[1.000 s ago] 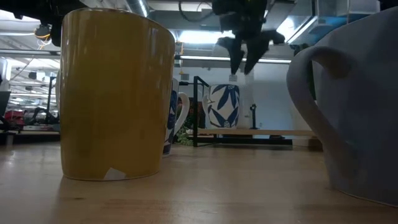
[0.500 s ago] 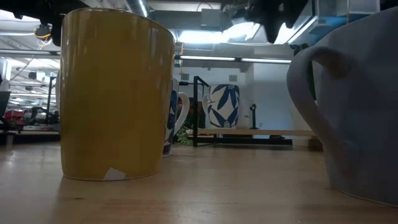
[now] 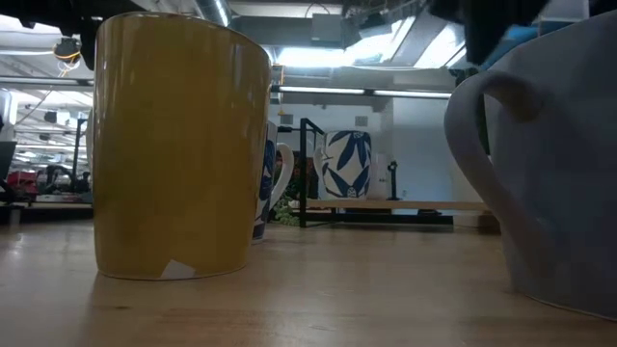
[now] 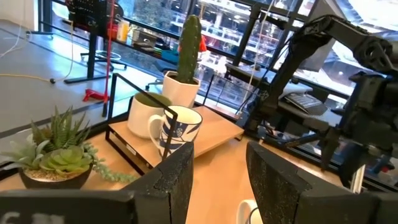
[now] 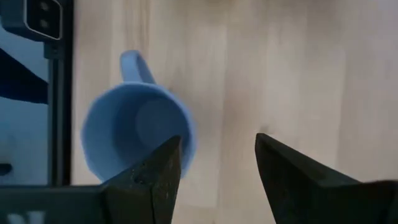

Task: Place coffee mugs
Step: Put the light blue mug on the shelf

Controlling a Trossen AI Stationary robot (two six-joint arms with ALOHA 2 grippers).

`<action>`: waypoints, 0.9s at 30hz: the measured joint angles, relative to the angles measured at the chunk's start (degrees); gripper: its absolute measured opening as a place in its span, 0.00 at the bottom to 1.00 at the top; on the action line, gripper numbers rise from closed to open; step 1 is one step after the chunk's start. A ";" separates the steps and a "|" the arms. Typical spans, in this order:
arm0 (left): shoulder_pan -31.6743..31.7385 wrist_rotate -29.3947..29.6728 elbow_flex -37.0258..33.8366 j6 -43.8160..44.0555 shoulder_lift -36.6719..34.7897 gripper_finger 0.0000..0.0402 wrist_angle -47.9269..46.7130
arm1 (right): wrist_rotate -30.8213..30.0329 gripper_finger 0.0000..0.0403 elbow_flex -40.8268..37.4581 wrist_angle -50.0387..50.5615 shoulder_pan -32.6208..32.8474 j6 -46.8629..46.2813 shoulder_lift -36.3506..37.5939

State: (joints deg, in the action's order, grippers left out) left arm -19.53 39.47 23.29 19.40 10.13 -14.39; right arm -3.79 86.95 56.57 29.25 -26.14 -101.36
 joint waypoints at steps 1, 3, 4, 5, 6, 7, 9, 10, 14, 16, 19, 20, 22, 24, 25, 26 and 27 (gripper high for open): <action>0.00 -0.03 0.00 0.00 0.00 0.35 -0.09 | 0.49 0.47 -0.84 -0.91 0.32 -0.59 0.00; 0.00 -0.01 0.00 0.01 -0.01 0.35 -0.07 | 1.19 0.47 -2.29 -2.49 0.77 -1.07 -0.02; 0.00 -0.01 0.00 0.02 -0.01 0.35 -0.10 | 1.55 0.47 -2.93 -3.61 0.89 -1.53 -0.02; 0.00 -0.01 0.00 0.01 -0.01 0.35 -0.14 | 1.89 0.47 -3.69 -4.57 0.93 -2.07 -0.02; 0.00 -0.01 0.00 0.02 -0.02 0.35 -0.12 | 2.11 0.47 -4.46 -5.22 1.25 -2.39 -0.02; 0.00 -0.01 0.00 0.03 0.00 0.35 -0.14 | 2.21 0.47 -5.16 -5.81 1.45 -2.47 -0.03; 0.00 -0.01 0.00 0.04 -0.01 0.35 -0.18 | 2.30 0.47 -6.34 -7.87 1.97 -2.58 -0.04; 0.00 -0.01 0.00 0.03 -0.01 0.35 -0.17 | 2.33 0.47 -7.00 -8.78 2.02 -2.72 -0.02; 0.00 -0.01 0.00 0.00 -0.01 0.35 -0.18 | 2.96 0.47 -9.80 -9.42 1.95 -4.08 -0.04; 0.00 -0.01 0.00 0.00 -0.02 0.35 -0.18 | 3.38 0.47 -10.77 -9.75 1.91 -3.81 -0.04; 0.02 -0.01 0.00 0.00 0.00 0.35 -0.20 | 3.42 0.47 -12.64 -10.62 1.87 -3.85 -0.04; 0.02 -0.01 0.00 0.00 -0.02 0.35 -0.20 | 3.61 0.47 -13.04 -10.89 1.87 -4.06 -0.04; 0.00 -0.01 0.00 0.00 0.00 0.35 -0.20 | 4.58 0.43 -13.70 -10.57 1.87 -4.50 -0.02; 0.00 -0.01 0.00 0.00 0.00 0.35 -0.20 | 4.94 0.35 -14.28 -10.17 1.87 -5.11 -0.24; 0.00 -0.01 0.00 -0.01 -0.01 0.35 -0.20 | 5.03 0.31 -14.44 -10.22 1.87 -5.38 -0.47; 0.00 0.01 0.00 -0.02 0.00 0.35 -0.23 | 5.27 0.25 -14.64 -10.16 1.87 -5.44 -0.55; 0.00 0.01 0.00 -0.02 0.00 0.35 -0.23 | 5.69 0.19 -14.80 -10.05 1.87 -5.59 -0.55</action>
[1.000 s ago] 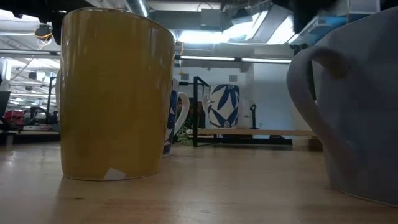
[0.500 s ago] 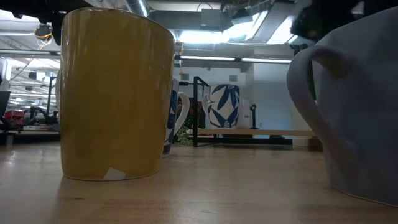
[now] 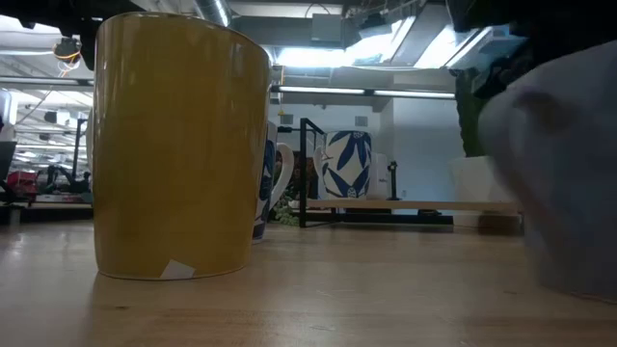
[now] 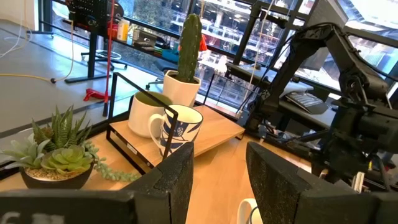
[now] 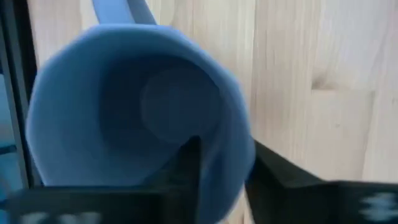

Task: Place coffee mugs
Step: Put the light blue mug on the shelf

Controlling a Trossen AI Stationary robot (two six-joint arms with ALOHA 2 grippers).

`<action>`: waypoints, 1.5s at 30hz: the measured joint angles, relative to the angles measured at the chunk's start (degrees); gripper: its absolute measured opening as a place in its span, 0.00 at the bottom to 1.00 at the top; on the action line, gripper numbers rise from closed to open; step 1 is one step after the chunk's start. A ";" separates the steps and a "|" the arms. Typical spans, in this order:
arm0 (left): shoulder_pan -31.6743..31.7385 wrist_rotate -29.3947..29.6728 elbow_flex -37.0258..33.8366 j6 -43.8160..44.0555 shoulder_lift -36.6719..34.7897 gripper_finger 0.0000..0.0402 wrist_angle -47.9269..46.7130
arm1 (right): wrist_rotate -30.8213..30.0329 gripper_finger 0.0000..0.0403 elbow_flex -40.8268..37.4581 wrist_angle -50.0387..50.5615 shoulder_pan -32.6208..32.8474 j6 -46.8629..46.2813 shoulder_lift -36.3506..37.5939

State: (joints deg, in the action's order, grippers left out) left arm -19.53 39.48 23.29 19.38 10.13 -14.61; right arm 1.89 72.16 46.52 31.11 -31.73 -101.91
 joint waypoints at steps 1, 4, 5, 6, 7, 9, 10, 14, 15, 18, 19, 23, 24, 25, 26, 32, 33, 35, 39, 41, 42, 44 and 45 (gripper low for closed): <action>0.00 0.00 0.00 0.00 -0.01 0.35 -0.02 | 0.17 0.13 -0.06 -0.05 -0.16 -0.07 0.00; 0.00 0.00 0.00 0.00 0.00 0.35 -0.37 | 0.58 0.03 -0.05 0.19 -1.21 -2.46 -0.15; 0.00 0.00 0.00 -0.01 0.00 0.35 -0.39 | 0.81 0.03 -0.04 0.01 -1.72 -3.15 -0.15; 0.00 0.00 0.00 0.00 -0.01 0.35 -0.42 | 1.35 0.03 -0.04 0.04 -2.38 -4.02 -0.15; 0.00 0.00 0.00 0.00 -0.02 0.35 -0.41 | 1.92 0.02 0.09 0.19 -3.28 -4.62 -0.15; 0.00 0.01 0.00 0.00 0.00 0.35 -0.46 | 1.43 0.02 1.07 2.33 -5.40 -5.18 0.18; 0.00 0.02 0.00 0.00 -0.02 0.35 -0.41 | 0.95 0.02 2.02 4.40 -6.74 -5.37 0.45; 0.01 0.02 0.00 -0.01 -0.01 0.35 -0.41 | -1.42 0.01 6.97 16.71 -13.50 -2.28 3.07; 0.00 0.02 -0.02 -0.02 0.00 0.35 -0.48 | -3.26 0.01 8.10 19.78 -15.44 -0.95 3.95; 0.00 0.03 -0.02 -0.03 -0.02 0.35 -0.51 | -6.98 0.01 10.16 26.03 -22.55 3.12 8.14; 0.02 0.04 -0.02 -0.02 -0.02 0.35 -0.48 | -8.46 0.01 10.25 27.55 -25.29 3.90 9.99; 0.01 0.28 -0.02 -0.04 -0.01 0.35 -0.46 | -13.54 0.01 10.17 33.29 -36.68 5.95 15.14; 0.01 0.38 -0.02 -0.04 -0.02 0.35 -0.43 | -13.86 0.01 10.26 34.29 -39.81 6.32 15.79; 0.02 0.42 -0.02 -0.04 -0.01 0.35 -0.45 | -13.88 0.00 10.19 35.21 -42.75 6.51 16.53; 0.00 0.46 -0.02 -0.04 0.00 0.35 -0.48 | -13.62 0.00 10.13 35.89 -45.61 6.59 16.98; 0.02 1.46 -0.02 -0.04 -0.02 0.35 -0.42 | -14.58 0.00 8.73 31.66 -56.93 6.83 17.53; 0.00 1.51 -0.02 -0.04 0.00 0.35 -0.42 | -14.07 0.00 7.79 29.93 -58.19 7.01 17.41; 0.02 1.53 -0.02 -0.04 -0.02 0.35 -0.39 | -13.41 0.00 5.68 26.83 -60.57 6.96 17.25; 0.02 1.54 -0.02 -0.45 -0.01 0.35 -0.42 | -9.46 0.00 -0.07 20.70 -64.43 6.81 17.38; 0.02 1.55 -0.02 -0.48 -0.02 0.35 -0.39 | -9.03 0.00 -1.56 17.15 -66.08 6.50 17.55; 0.02 1.54 -0.02 -0.48 -0.02 0.35 -0.42 | -8.17 0.00 -2.25 16.48 -66.89 6.69 17.62; 0.02 1.55 -0.02 -0.50 0.00 0.35 -0.39 | -6.94 0.00 -3.26 15.47 -68.55 7.57 17.44; 0.02 1.53 -0.02 -0.50 0.00 0.35 -0.41 | -7.26 0.00 -3.41 14.53 -69.08 7.71 17.42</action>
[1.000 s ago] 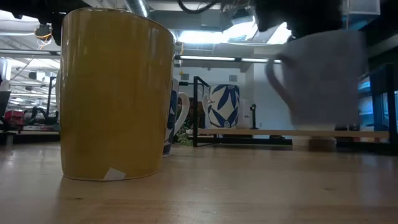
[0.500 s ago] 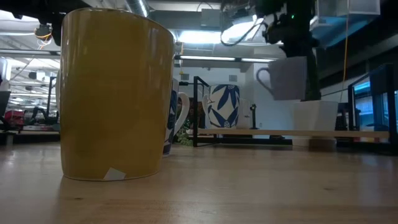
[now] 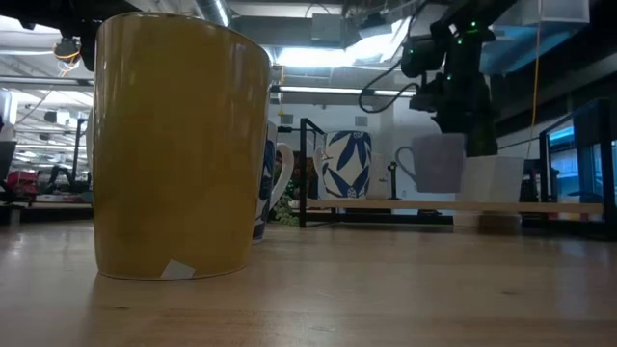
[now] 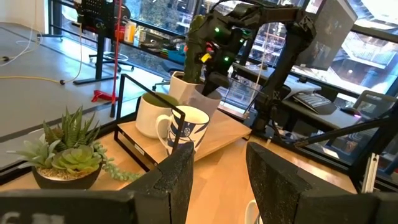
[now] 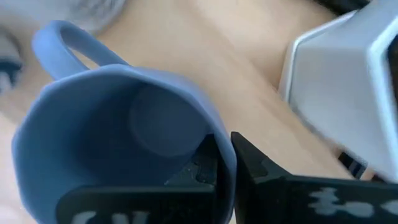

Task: Place coffee mugs
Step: Put the light blue mug on the shelf

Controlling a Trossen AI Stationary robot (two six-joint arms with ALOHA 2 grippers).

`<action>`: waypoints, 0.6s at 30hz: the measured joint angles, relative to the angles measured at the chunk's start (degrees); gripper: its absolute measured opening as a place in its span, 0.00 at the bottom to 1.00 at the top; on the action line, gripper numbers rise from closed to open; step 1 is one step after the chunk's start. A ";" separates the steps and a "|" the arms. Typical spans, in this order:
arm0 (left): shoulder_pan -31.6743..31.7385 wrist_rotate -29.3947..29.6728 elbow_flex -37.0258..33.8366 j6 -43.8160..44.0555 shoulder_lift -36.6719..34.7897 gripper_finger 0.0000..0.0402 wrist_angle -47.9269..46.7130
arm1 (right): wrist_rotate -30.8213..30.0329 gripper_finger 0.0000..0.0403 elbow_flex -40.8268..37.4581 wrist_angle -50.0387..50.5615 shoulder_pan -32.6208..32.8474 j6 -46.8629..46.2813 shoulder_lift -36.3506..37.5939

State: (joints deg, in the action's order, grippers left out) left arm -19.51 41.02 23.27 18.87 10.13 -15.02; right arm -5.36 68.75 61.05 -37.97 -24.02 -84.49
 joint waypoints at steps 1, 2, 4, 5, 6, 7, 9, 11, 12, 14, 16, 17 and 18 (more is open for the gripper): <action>-0.01 0.02 0.00 0.00 -0.02 0.35 0.00 | -0.25 0.00 0.03 -0.64 -0.54 -0.03 0.00; -0.01 0.02 0.00 0.00 -0.01 0.35 0.00 | -0.44 0.00 0.04 -0.67 -1.05 -0.06 0.00; -0.02 0.19 0.00 -0.02 -0.01 0.35 -0.01 | -0.45 0.00 -0.02 -0.10 -2.23 0.38 -0.04; -0.02 0.38 0.00 -0.04 -0.01 0.35 -0.02 | -0.16 0.00 -0.02 -0.41 -2.72 0.50 -0.04; 0.00 0.46 0.00 -0.06 -0.01 0.35 -0.02 | 0.06 0.00 -0.02 -1.04 -3.15 0.50 -0.04; -0.02 0.48 0.00 -0.07 -0.02 0.35 -0.02 | 0.27 0.00 -0.02 -1.45 -3.49 0.61 -0.04; -0.02 0.48 0.00 -0.07 0.00 0.35 -0.02 | 0.45 0.00 -0.02 -1.22 -3.81 1.41 -0.04; 0.00 0.48 0.00 -0.07 -0.01 0.35 -0.05 | 0.40 0.00 -0.02 -1.41 -3.79 1.74 -0.04; -0.02 0.60 0.00 -0.07 -0.02 0.35 -0.04 | 0.36 0.00 -0.02 -1.54 -3.79 1.85 -0.04; -0.02 1.39 0.00 -0.07 -0.02 0.35 -0.03 | 0.28 0.00 -0.02 -1.49 -3.82 2.02 -0.13; 0.00 1.98 0.00 -0.07 -0.02 0.35 -0.20 | 0.06 0.00 -0.02 -2.08 -3.84 2.02 -0.60; 0.00 2.03 0.00 -0.07 -0.02 0.35 -0.33 | 0.06 0.00 -0.02 -2.52 -3.84 2.08 -0.98; -0.02 2.07 0.00 -0.07 0.00 0.35 -0.53 | 0.02 0.00 -0.02 -2.80 -3.84 2.30 -1.38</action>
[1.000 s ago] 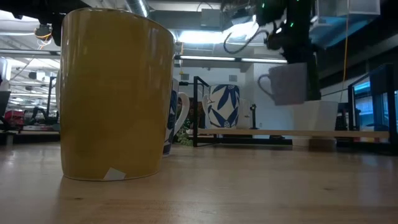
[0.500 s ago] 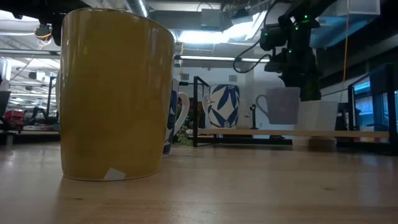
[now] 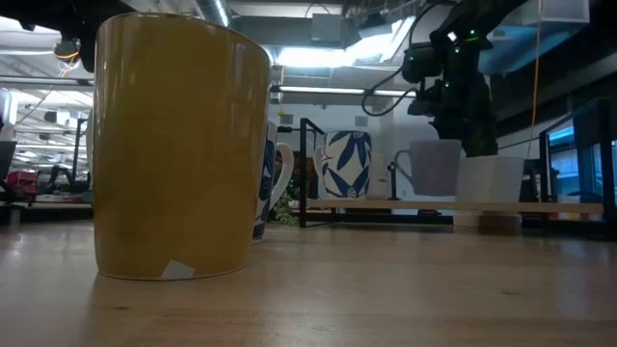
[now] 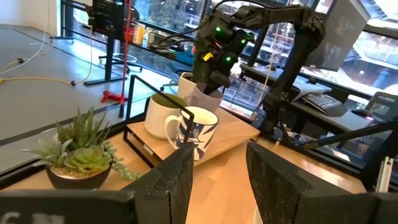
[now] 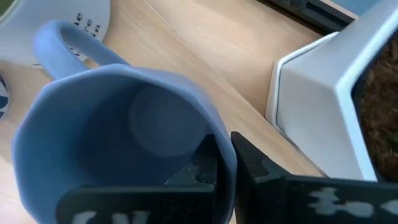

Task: Place coffee mugs
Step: Put the light blue mug on the shelf, then put the blue patterned mug on the shelf

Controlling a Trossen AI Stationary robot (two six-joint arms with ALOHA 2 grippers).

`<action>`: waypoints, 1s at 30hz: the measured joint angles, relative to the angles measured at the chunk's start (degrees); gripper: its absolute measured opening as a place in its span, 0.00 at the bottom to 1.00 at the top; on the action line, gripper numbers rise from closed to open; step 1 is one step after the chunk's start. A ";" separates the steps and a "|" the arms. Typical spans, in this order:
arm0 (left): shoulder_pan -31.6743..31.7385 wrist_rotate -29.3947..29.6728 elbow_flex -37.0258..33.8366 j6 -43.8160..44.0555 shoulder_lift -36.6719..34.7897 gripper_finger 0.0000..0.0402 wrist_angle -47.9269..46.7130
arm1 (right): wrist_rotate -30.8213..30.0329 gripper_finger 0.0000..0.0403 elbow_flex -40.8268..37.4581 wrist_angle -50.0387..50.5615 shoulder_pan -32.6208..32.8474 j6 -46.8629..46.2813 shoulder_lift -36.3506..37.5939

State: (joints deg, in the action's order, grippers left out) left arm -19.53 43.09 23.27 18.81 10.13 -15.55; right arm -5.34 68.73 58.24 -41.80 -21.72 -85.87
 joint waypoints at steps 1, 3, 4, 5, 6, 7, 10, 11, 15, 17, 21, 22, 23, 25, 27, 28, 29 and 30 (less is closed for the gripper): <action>0.00 -0.02 0.00 0.00 0.00 0.35 -0.11 | -0.10 0.00 0.00 -0.11 0.02 0.18 -0.47; 0.02 -0.15 0.00 0.08 0.00 0.35 -0.25 | -0.15 0.00 0.02 -0.48 0.12 0.78 -1.71; 0.02 -0.17 0.00 0.11 -0.01 0.35 -0.34 | -0.15 0.00 0.02 -0.79 0.11 1.03 -2.25; 0.00 -0.17 0.00 0.10 0.00 0.35 -0.41 | -0.03 0.00 0.03 -1.10 0.11 1.20 -2.40; 0.02 -0.17 0.00 0.09 -0.01 0.35 -0.40 | -0.08 0.00 0.07 -1.33 0.11 1.32 -2.45; 0.02 -0.17 0.00 0.09 -0.01 0.35 -0.41 | -0.17 0.00 0.07 -1.47 0.03 1.40 -2.53; 0.01 -0.20 0.00 0.09 -0.02 0.35 -0.41 | -0.07 0.01 0.07 -1.36 -0.28 1.43 -2.53; 0.02 -0.20 0.00 0.09 -0.02 0.35 -0.41 | -0.10 0.01 0.07 -1.32 -0.28 1.48 -2.53; 0.02 -0.17 0.00 0.09 -0.01 0.35 -0.39 | -0.97 0.03 0.07 -1.31 -0.28 2.55 -2.53; 0.02 -0.17 0.00 0.09 -0.02 0.35 -0.41 | -1.10 0.05 0.07 -1.35 -0.28 2.88 -2.55; 0.02 -0.15 0.00 0.09 -0.02 0.35 -0.39 | -1.23 0.16 0.07 -1.35 -0.28 3.70 -2.55; 0.02 -0.15 0.00 0.09 0.00 0.35 -0.39 | -1.20 0.19 0.07 -1.46 -0.28 3.99 -2.55; 0.02 -0.15 0.00 0.09 0.00 0.35 -0.39 | -1.19 0.22 0.07 -1.51 -0.28 4.21 -2.57; 0.02 -0.15 0.00 0.09 -0.01 0.35 -0.39 | -1.14 0.27 0.07 -1.67 -0.28 4.50 -2.55; 0.02 -0.15 0.00 0.09 -0.02 0.35 -0.39 | -1.14 0.32 0.07 -1.75 -0.28 4.95 -2.46; 0.02 -0.15 0.00 0.09 -0.01 0.35 -0.39 | -1.03 0.33 0.22 -1.78 -0.26 5.38 -2.46; 0.00 -0.15 0.00 0.09 -0.02 0.35 -0.39 | -0.52 0.35 0.60 -1.68 -0.26 5.92 -2.46; 0.01 -0.15 0.00 0.09 -0.01 0.35 -0.39 | -0.13 0.36 1.28 -1.26 -0.26 7.04 -2.46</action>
State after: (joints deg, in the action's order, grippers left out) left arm -19.52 42.94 23.27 18.90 10.12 -15.94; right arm -5.48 70.01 56.98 -42.06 -14.68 -88.33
